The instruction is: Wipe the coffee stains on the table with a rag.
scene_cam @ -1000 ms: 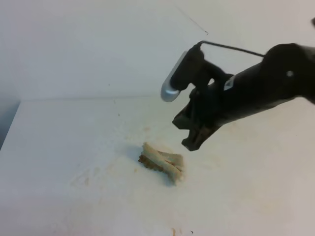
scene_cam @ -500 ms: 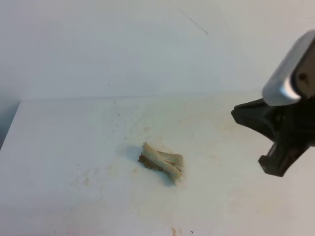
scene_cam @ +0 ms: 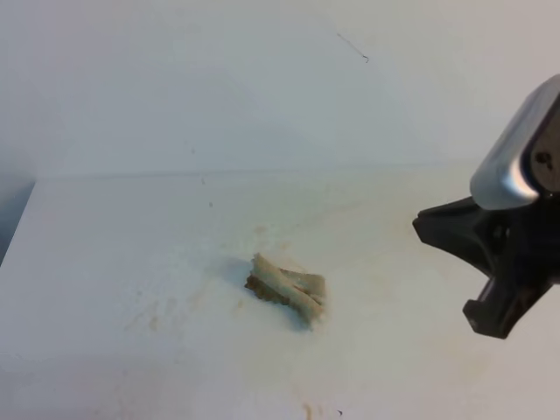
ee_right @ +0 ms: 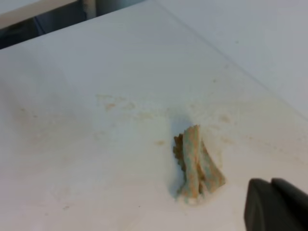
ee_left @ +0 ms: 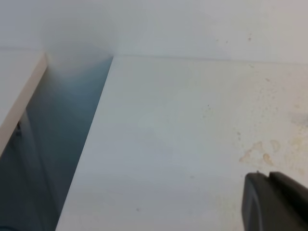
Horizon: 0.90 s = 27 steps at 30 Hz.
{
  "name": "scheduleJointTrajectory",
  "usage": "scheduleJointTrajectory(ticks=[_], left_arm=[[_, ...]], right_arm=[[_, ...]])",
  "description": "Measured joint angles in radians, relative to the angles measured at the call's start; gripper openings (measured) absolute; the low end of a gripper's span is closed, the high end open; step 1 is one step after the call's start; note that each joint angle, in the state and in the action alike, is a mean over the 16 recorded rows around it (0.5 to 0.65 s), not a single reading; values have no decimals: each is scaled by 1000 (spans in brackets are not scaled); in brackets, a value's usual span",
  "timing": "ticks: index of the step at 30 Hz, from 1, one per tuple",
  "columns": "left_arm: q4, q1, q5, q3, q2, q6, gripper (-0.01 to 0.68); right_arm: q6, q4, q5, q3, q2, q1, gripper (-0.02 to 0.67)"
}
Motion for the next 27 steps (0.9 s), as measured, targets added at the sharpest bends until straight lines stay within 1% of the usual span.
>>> scheduleJointTrajectory(ticks=[5,10,14,20,23,27], left_arm=[[0,0,0,0,0,0,-4],[0,0,0,0,0,0,-4],[0,0,0,0,-2,0,-4],[0,0,0,0,-2,0,-4],[0,0,0,0,-2,0,-4],[0,0,0,0,2,0,-4]], right_arm=[[-3,18,-7,81,-93,-27,3],[-8,31,-57,217,-283,-104,3],[-13,35,-106,353,-491,-209,3],[-19,50,-176,571,-798,-415,3],[-21,67,-189,668,-909,-503,3],[-21,96,-198,776,-1000,-591,3]])
